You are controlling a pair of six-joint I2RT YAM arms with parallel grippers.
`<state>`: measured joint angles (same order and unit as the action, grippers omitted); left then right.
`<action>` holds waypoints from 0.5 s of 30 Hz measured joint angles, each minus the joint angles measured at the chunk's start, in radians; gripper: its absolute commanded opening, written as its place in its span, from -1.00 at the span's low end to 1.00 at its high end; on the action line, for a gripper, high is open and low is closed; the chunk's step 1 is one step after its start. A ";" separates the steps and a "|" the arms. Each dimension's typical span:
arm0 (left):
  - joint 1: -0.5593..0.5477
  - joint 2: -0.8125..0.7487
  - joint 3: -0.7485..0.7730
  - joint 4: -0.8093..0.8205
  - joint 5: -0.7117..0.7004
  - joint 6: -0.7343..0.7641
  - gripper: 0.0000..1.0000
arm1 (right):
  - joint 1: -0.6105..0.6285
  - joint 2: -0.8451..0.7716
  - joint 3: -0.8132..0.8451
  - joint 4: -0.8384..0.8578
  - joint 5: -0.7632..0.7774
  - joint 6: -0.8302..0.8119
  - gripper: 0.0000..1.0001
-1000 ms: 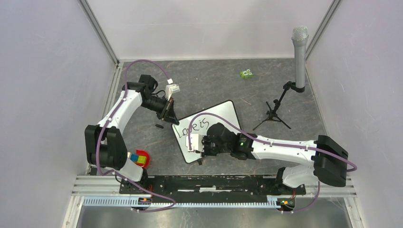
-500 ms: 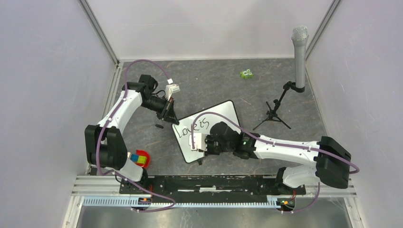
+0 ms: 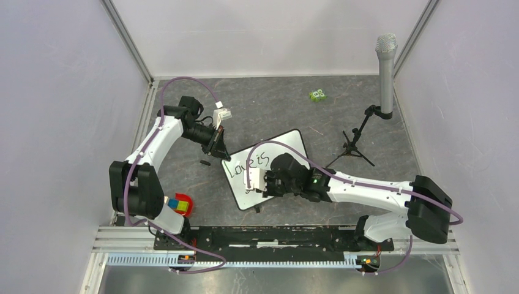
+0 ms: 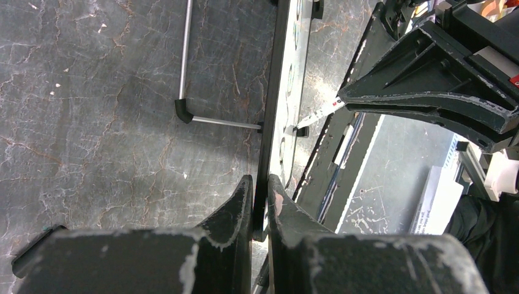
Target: Write a sentence on the whiteboard
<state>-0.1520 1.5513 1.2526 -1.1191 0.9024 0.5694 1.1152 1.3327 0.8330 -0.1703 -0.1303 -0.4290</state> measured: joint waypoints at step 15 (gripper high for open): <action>0.002 0.008 0.001 0.001 0.002 0.000 -0.95 | 0.002 0.040 0.035 -0.002 -0.026 0.002 -1.00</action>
<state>-0.1497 1.5589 1.2533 -1.1183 0.9039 0.5697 1.1172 1.3727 0.8680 -0.1722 -0.1562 -0.4274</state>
